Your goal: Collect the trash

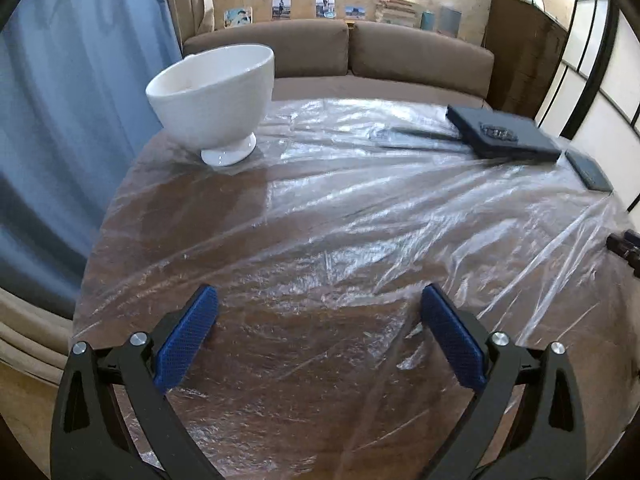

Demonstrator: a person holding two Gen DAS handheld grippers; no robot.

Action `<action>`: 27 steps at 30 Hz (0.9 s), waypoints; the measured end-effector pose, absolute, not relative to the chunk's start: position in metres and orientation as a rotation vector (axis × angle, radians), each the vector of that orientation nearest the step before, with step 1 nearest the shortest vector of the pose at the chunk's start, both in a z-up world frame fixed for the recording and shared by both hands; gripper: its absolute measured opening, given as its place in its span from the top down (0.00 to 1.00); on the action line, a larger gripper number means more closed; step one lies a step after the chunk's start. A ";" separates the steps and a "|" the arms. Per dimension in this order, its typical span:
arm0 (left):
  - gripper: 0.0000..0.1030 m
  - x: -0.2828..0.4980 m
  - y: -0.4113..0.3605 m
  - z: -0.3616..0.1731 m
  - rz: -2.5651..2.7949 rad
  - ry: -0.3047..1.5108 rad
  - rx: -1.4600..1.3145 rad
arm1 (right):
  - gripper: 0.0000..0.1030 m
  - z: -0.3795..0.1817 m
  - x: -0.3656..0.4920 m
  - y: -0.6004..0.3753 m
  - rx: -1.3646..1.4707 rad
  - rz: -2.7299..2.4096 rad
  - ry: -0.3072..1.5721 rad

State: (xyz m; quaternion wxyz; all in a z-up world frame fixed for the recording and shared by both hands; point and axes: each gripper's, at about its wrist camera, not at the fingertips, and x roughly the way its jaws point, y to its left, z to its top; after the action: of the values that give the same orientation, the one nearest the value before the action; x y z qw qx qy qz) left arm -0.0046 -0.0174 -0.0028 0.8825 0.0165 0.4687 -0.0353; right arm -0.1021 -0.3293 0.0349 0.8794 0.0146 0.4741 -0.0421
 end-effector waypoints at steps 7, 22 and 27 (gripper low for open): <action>0.01 -0.005 -0.017 -0.002 -0.073 0.976 0.032 | 0.04 0.037 -0.101 -0.328 0.028 -0.088 0.989; 0.01 -0.005 -0.016 -0.002 -0.074 0.976 0.031 | 0.04 0.038 -0.102 -0.327 0.028 -0.089 0.989; 0.01 -0.006 -0.016 -0.002 -0.074 0.976 0.031 | 0.04 0.038 -0.102 -0.327 0.028 -0.089 0.989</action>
State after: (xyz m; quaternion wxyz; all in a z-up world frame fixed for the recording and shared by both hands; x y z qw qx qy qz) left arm -0.0061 -0.0163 -0.0016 0.8825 0.0149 0.4688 -0.0354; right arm -0.1015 -0.3270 0.0377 0.8793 0.0132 0.4742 -0.0427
